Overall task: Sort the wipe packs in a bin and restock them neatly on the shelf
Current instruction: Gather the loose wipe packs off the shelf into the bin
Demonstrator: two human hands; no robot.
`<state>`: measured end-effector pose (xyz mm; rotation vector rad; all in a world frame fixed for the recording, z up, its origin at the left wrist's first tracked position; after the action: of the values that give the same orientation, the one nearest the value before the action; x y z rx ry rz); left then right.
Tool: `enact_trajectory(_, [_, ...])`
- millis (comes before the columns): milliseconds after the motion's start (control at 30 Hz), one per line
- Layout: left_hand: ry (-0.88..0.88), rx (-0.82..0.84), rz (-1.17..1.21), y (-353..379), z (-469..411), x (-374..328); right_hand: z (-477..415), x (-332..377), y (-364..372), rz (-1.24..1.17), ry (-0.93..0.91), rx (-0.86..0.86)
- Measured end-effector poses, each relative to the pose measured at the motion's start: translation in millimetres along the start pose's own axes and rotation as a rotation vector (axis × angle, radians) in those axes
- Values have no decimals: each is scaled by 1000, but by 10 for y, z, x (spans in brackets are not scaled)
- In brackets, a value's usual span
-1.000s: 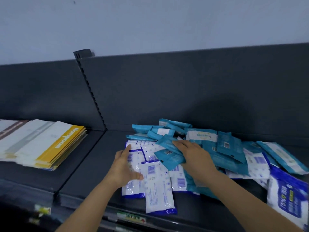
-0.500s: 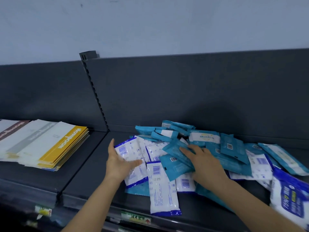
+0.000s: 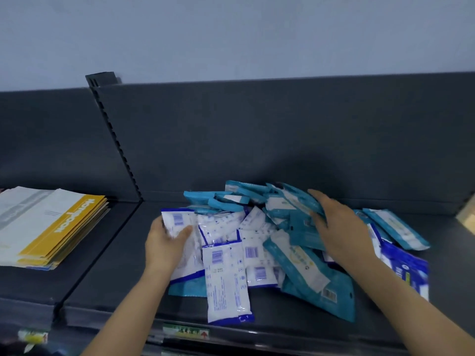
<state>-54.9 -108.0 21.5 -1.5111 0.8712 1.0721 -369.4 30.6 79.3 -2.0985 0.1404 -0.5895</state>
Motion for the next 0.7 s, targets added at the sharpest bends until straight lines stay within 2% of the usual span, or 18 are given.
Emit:
enact_trajectory(67, [143,30,-12,53,106,-231,127,-81,-23,231,-87,-81])
enact_trajectory(133, [292,83,-52,134,272,-471,322,-189,113,293,-135,-40])
enact_trajectory(267, [687,152,-317,361,718,-776,724,-241,534,250,-204,169])
enact_trajectory(367, [833,281,-393,593,957,-574,820,-245,632,217,-117,274])
enact_trajectory(433, [846,295,-488,697,976,-309,803,-177,626,224,-91,325])
enact_trajectory(533, [760,331,-569,735,995,-64,818,-139,690,195,-75,445])
enact_trajectory(700, [596,433,-667,759,1132,109,737,-96,619,155,-84,387])
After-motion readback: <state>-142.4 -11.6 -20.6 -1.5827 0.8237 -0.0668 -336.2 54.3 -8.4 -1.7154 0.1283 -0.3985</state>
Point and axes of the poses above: each hand's wrist, its own z-axis away from the middle knuckle, its own y-axis out of the palm, x = y × z, the point moved 8 cm from there along -z, towards the middle knuckle, and after that the axes turned 6 degrees about -x, right-handed, at the moved point
